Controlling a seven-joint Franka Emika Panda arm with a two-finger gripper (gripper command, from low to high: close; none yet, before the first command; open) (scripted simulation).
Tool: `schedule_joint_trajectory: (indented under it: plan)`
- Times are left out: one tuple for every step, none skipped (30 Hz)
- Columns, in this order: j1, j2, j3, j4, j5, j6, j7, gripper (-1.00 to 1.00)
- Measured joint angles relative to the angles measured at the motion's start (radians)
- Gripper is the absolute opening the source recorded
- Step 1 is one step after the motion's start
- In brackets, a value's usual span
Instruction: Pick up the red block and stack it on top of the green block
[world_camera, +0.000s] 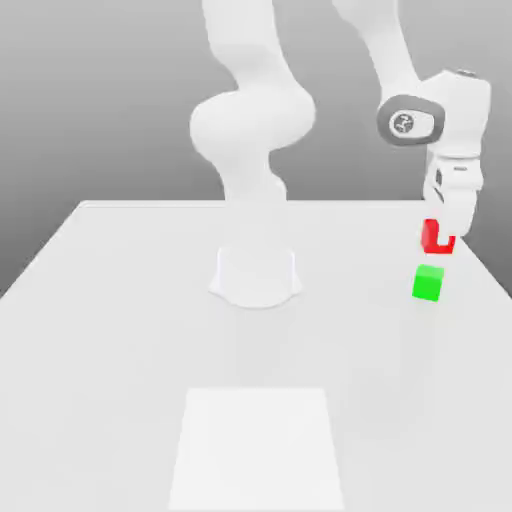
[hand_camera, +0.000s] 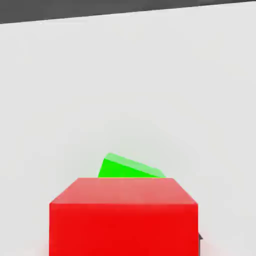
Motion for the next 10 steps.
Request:
schedule_joint_trajectory:
  plan:
    - [-0.016, 0.021, 0.009, -0.001, -0.029, 0.020, 0.020, -1.00]
    - [-0.035, 0.043, 0.020, -0.002, -0.062, 0.039, 0.042, -1.00]
    - [-0.054, 0.066, 0.028, -0.003, -0.102, 0.059, 0.070, -1.00]
    - [-0.070, 0.090, 0.032, -0.004, -0.150, 0.078, 0.104, -1.00]
    - [-0.089, 0.115, 0.031, -0.004, -0.209, 0.097, 0.144, -1.00]
    - [-0.103, 0.141, 0.022, -0.005, -0.278, 0.115, 0.192, -1.00]
    - [-0.116, 0.168, 0.008, -0.004, -0.355, 0.131, 0.247, -1.00]
    - [-0.107, 0.195, -0.024, -0.003, -0.435, 0.146, 0.303, -1.00]
    - [-0.090, 0.215, -0.053, -0.001, -0.498, 0.157, 0.348, 1.00]
    - [-0.090, 0.215, -0.053, -0.001, -0.498, 0.157, 0.348, 1.00]
